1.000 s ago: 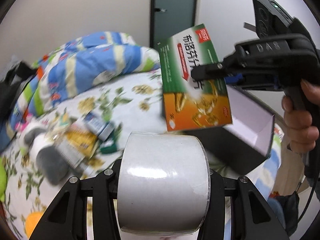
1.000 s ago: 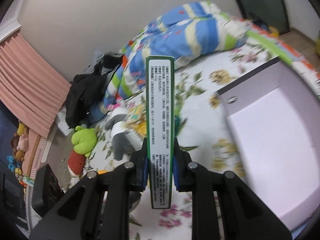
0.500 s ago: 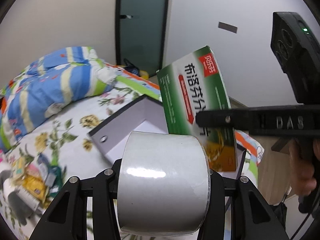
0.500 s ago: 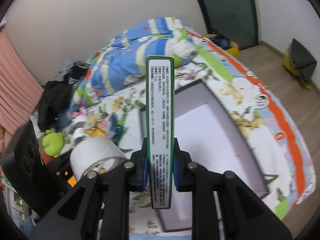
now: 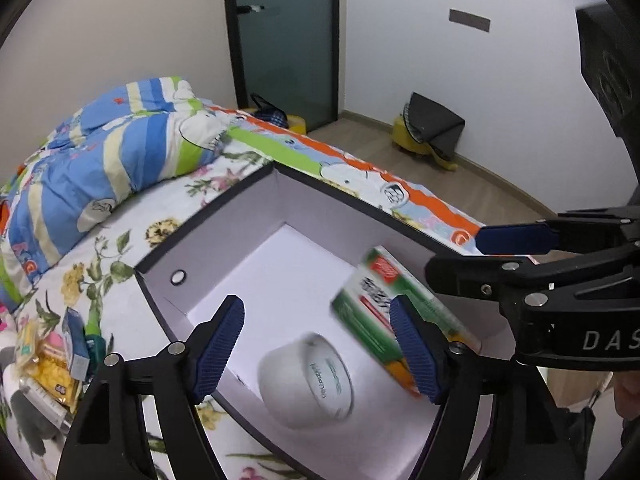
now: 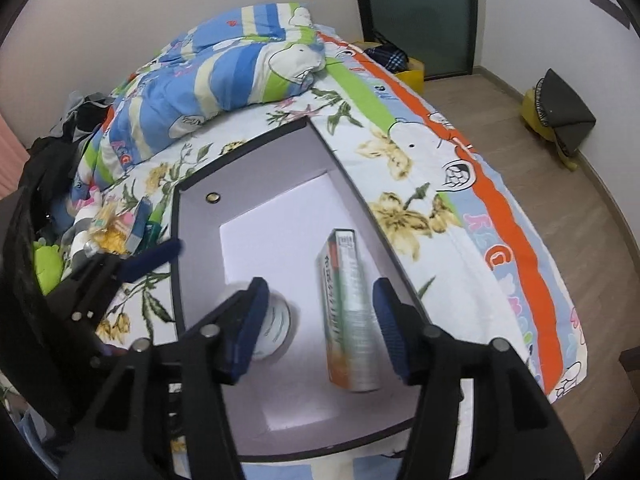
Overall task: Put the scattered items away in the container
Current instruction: 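Carry the tape roll and medicine box into the open box and release both, then move both tools back over the remaining items on the bed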
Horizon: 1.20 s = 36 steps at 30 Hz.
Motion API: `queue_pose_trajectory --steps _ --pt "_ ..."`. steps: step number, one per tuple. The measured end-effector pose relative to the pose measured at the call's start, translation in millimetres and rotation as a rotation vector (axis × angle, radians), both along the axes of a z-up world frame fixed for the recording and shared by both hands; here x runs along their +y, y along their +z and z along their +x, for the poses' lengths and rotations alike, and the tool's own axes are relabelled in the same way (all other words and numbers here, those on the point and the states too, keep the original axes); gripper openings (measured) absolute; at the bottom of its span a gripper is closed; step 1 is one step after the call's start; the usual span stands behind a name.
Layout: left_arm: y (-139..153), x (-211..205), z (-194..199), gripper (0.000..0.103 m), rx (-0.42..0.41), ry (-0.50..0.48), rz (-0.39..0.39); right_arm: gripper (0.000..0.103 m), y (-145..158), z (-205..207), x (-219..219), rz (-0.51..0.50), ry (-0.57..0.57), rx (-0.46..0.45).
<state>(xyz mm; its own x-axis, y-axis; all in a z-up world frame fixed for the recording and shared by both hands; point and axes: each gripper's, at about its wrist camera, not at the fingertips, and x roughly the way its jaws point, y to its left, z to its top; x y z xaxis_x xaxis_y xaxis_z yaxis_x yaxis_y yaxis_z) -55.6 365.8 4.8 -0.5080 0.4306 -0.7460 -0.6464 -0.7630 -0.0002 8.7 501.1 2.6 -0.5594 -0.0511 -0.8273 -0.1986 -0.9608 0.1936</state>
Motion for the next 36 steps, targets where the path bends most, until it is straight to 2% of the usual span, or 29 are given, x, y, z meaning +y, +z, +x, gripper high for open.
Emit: queue_pose_trajectory --steps 5,9,15,21,29,36 --pt "7.2 -16.0 0.5 0.076 0.016 0.006 0.011 0.055 12.1 0.4 -8.3 0.021 0.010 0.026" --pt "15.8 -47.4 1.2 0.076 0.036 0.038 0.009 0.056 25.4 -1.2 -31.9 0.016 0.055 0.051" --pt "24.0 -129.0 -1.3 0.076 0.064 0.149 -0.004 0.057 39.7 -9.6 -89.3 0.001 0.154 0.070" --pt "13.1 -229.5 -11.6 0.076 0.050 0.320 -0.040 0.058 44.2 -27.5 -155.9 -0.035 0.249 0.071" --pt "-19.5 -325.7 -25.6 0.076 -0.002 0.483 -0.044 0.062 14.5 -86.5 -246.2 -0.074 0.354 -0.013" --pt "-55.9 -348.0 -46.4 0.076 -0.056 0.534 -0.043 0.062 -26.1 -156.9 -305.5 -0.075 0.412 -0.105"
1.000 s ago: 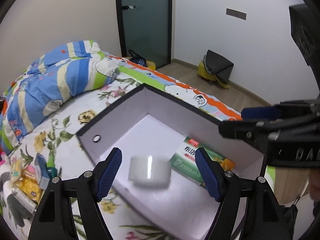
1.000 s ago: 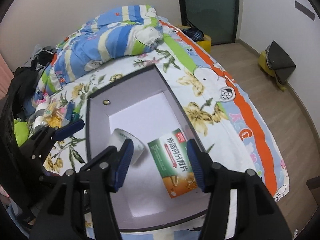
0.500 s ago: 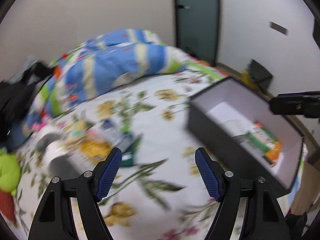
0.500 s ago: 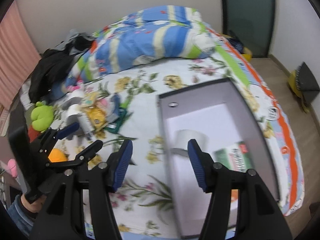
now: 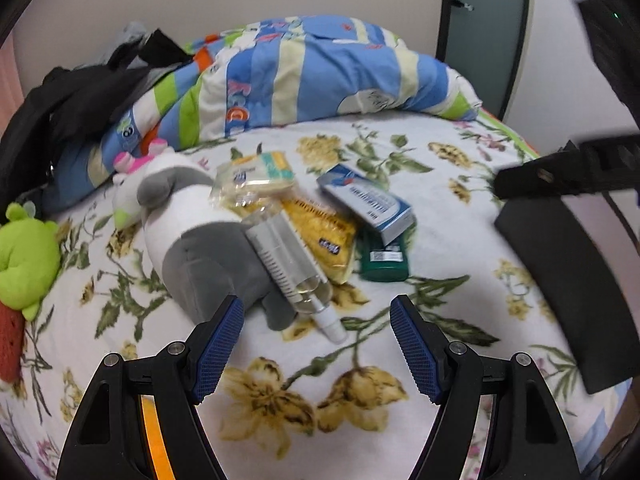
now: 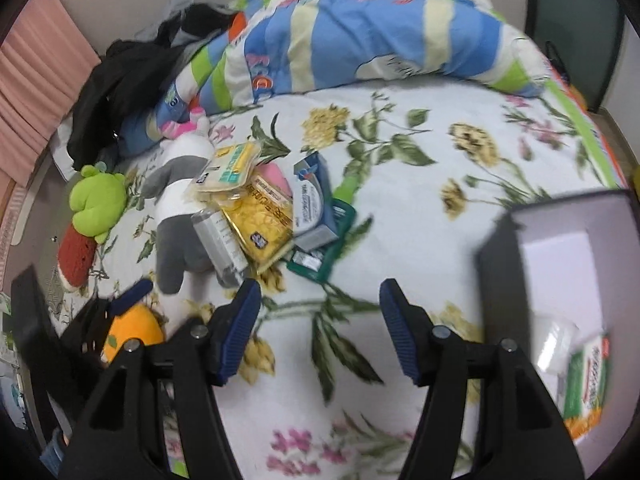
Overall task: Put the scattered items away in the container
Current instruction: 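Move both tools back over the remaining items on the bed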
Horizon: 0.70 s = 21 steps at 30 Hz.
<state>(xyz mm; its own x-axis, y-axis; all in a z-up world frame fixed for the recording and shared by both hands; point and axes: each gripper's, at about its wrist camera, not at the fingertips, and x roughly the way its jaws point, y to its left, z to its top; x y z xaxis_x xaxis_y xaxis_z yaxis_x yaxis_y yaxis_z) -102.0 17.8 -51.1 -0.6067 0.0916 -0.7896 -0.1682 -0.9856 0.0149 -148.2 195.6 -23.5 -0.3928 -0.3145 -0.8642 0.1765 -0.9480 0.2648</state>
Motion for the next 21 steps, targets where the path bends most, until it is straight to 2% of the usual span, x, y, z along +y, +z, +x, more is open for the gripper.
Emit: queue_pose_trajectory --steps 6,8,12,17,20,21 --pt "-25.7 -8.3 -17.3 0.076 -0.029 0.032 0.019 0.063 -37.9 -60.1 -33.8 0.078 0.037 -0.071" --pt "-32.4 -11.9 -20.9 0.076 -0.036 0.037 0.031 0.068 -49.7 -74.4 -46.7 0.125 0.057 -0.093" --pt "-39.3 -12.2 -24.7 0.076 -0.032 0.037 0.031 0.072 -68.1 -93.1 -65.3 0.218 0.099 -0.106" --pt "-41.8 -10.7 -26.0 0.076 -0.019 0.031 0.026 0.072 -89.3 -106.0 -83.8 0.304 0.154 -0.118" --pt "-42.5 -14.4 -26.3 0.076 -0.018 0.033 0.038 0.060 -102.1 -110.0 -90.7 0.331 0.188 -0.138" --pt "-42.9 -15.9 -26.8 0.076 -0.020 0.034 0.044 0.053 -105.3 -110.9 -92.2 0.339 0.199 -0.144"
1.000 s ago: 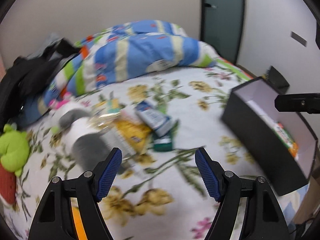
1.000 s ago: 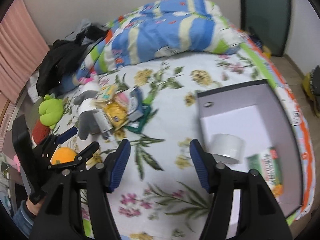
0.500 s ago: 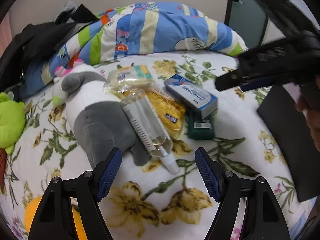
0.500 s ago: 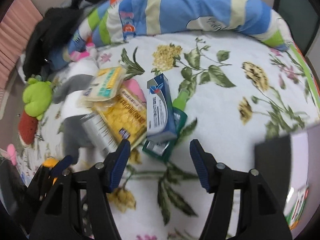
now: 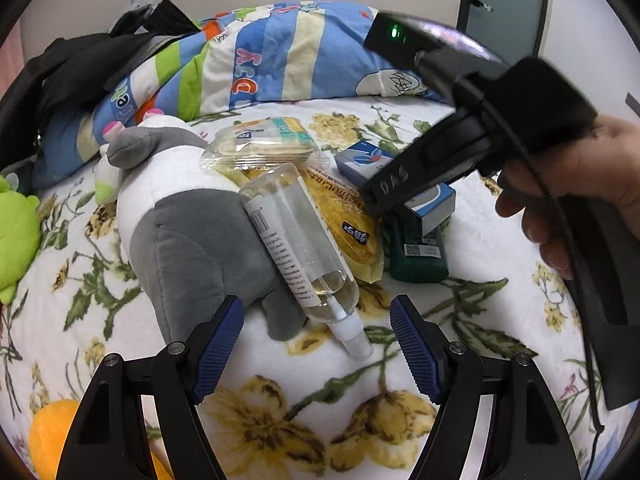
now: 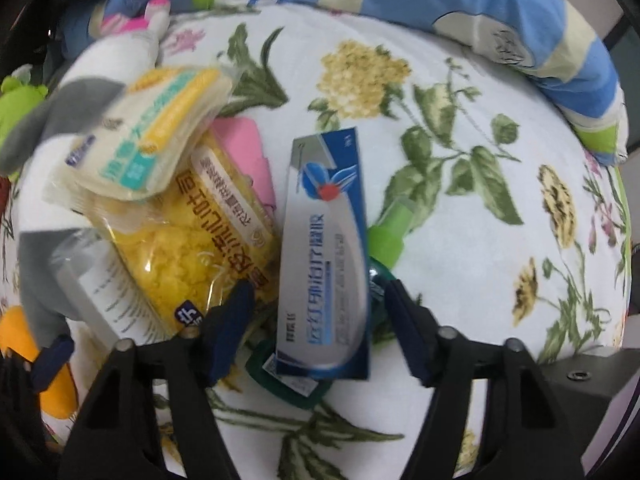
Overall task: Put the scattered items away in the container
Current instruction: 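Move both tools back over the remaining items on the bed, then grasp the clear spray bottle with the left tool while the right tool grasps the blue-white ointment box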
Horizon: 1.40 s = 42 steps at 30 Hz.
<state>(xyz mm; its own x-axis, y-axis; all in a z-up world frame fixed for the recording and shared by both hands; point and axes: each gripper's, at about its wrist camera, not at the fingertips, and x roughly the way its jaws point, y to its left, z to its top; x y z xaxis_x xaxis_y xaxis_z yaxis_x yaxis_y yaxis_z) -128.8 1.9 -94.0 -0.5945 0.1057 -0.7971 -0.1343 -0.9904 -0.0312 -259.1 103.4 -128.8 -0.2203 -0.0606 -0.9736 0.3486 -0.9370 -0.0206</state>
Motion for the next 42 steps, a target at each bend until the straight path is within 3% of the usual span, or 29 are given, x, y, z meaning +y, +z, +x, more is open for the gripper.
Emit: queue_pose_trajectory --steps 1,6,12,19,27,34,38,42 --pt "-0.7 -1.1 -0.4 0.076 -0.001 0.003 0.002 0.046 -1.4 -0.6 -1.1 0.018 0.009 0.006" --pt "-2.3 -0.5 -1.2 0.076 0.003 0.002 0.033 0.044 1.4 -3.1 4.8 0.024 0.012 0.022" --pt "-3.6 -1.6 -4.8 0.076 0.005 0.022 0.098 0.044 15.8 1.2 15.9 -0.042 0.004 0.054" --pt "-29.1 9.6 -21.2 0.076 -0.026 0.122 0.003 0.045 18.1 4.6 20.4 -0.075 0.001 0.068" --pt "-39.6 16.3 -35.2 0.076 -0.016 0.216 -0.001 0.045 16.7 7.9 27.1 -0.075 -0.015 0.067" --pt "-42.0 13.0 -30.2 0.047 -0.011 0.230 -0.008 0.045 21.2 10.8 28.9 -0.079 -0.011 0.072" --pt "-39.8 10.5 -26.4 0.040 -0.008 0.214 0.000 0.045 24.0 12.7 30.4 -0.085 -0.014 0.073" --pt "-37.2 7.6 -19.7 0.039 -0.004 0.212 0.011 0.045 24.4 16.1 30.1 -0.090 -0.013 0.070"
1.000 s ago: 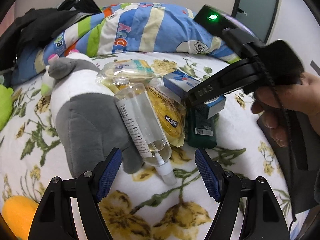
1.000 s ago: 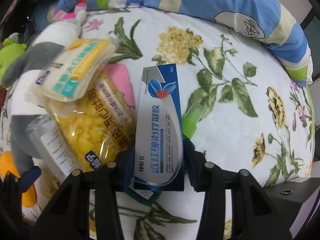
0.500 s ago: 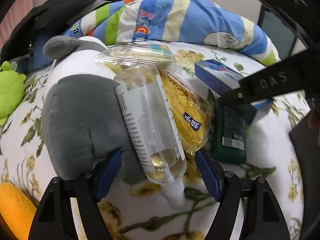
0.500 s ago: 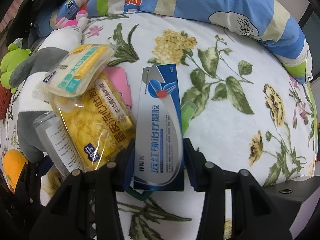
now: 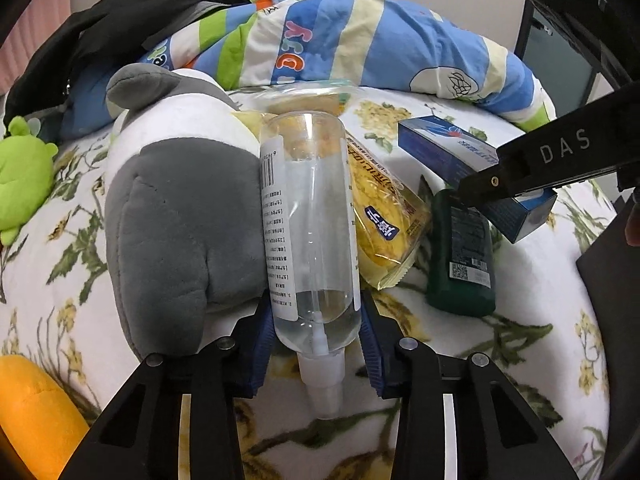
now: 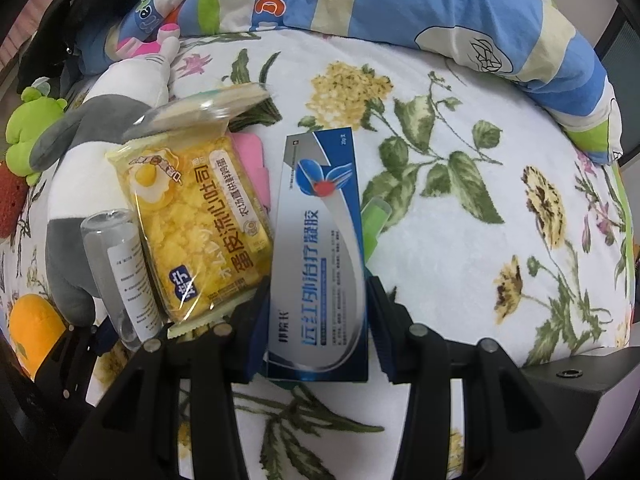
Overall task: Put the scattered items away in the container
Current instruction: 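Grasp the clear spray bottle with the left tool while the right tool grasps the blue-white ointment box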
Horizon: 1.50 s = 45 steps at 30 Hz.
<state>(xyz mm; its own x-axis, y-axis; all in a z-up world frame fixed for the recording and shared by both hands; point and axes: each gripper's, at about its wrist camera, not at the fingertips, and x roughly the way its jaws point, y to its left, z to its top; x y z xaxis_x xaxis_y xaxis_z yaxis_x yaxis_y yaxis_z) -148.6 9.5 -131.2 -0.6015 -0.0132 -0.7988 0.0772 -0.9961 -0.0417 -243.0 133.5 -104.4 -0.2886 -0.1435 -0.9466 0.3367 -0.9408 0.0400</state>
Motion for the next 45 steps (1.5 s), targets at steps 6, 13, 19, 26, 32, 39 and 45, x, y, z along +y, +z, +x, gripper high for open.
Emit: queue_pose_trajectory --steps 6,13,19,26,32,39,45 --pt "4.8 -2.0 12.9 0.039 -0.004 -0.020 0.057 0.045 2.8 8.3 -2.0 -0.008 0.009 0.000" --pt "9.9 -2.6 32.7 0.039 0.004 -0.049 0.084 0.045 9.5 16.8 -1.5 -0.016 0.013 0.006" --pt "18.9 -7.2 44.2 0.039 0.018 -0.066 0.091 0.045 15.2 24.0 -0.6 -0.023 0.017 0.013" --pt "29.4 -8.3 61.8 0.039 0.035 -0.091 0.088 0.045 19.7 32.3 1.0 -0.027 0.021 0.016" --pt "34.9 -7.9 70.5 0.038 0.048 -0.105 0.078 0.045 23.4 38.2 -1.1 -0.035 0.021 0.018" --pt "40.8 -10.8 76.5 0.037 0.051 -0.108 0.076 0.045 25.8 46.0 -2.3 -0.037 0.024 0.016" --pt "46.3 -13.2 82.9 0.037 0.061 -0.112 0.072 0.045 34.1 52.3 -2.7 -0.043 0.026 0.025"
